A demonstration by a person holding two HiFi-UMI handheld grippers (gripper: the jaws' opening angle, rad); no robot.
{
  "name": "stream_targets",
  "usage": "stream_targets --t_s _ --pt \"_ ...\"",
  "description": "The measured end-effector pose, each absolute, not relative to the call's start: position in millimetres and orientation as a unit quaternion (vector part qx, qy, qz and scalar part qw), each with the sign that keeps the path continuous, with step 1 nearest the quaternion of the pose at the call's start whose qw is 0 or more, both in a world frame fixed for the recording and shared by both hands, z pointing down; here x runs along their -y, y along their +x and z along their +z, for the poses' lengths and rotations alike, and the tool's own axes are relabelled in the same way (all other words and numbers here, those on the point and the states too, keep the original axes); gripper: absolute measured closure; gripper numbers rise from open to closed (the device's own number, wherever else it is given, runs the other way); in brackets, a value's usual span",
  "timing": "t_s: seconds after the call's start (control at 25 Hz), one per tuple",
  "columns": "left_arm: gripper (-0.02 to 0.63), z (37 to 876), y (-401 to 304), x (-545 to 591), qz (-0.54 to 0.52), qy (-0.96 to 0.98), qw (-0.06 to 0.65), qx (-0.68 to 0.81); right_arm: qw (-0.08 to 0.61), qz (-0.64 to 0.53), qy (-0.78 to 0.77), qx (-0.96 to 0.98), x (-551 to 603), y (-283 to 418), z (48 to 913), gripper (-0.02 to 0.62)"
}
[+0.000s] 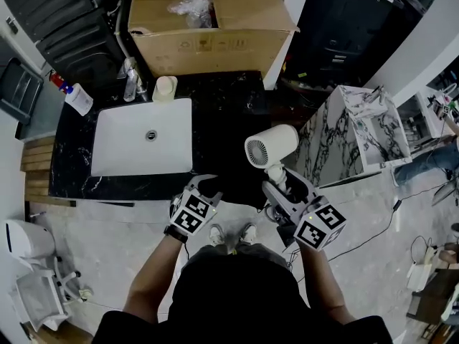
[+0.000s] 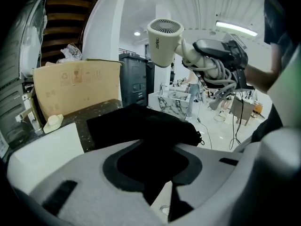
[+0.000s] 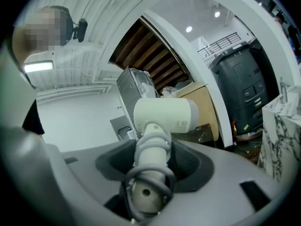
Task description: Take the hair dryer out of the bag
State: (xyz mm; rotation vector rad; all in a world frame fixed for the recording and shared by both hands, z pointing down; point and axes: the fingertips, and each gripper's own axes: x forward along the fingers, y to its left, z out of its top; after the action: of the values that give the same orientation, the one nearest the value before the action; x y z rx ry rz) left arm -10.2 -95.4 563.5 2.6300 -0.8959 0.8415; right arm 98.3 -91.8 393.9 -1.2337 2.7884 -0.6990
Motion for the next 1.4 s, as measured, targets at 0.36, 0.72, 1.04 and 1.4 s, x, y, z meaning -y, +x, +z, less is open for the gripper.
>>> stream_targets --t_s 0.36,0.72,1.04,1.4 --pt "0.308 540 -12 76 0.207 0.926 0.142 0.280 0.014 -0.223 -0.388 -0.894 102 96 391 0.356" --pt "0.236 532 -27 67 0.176 0.932 0.161 0.272 0.018 -0.231 -0.376 -0.897 111 92 391 0.354" --pt "0.185 552 -17 58 0.248 0.934 0.149 0.210 0.015 -0.233 -0.369 -0.899 122 90 394 0.354" --pt "0.163 530 -21 64 0.195 0.946 0.146 0.212 0.019 -0.239 -0.374 -0.896 130 96 396 0.354"
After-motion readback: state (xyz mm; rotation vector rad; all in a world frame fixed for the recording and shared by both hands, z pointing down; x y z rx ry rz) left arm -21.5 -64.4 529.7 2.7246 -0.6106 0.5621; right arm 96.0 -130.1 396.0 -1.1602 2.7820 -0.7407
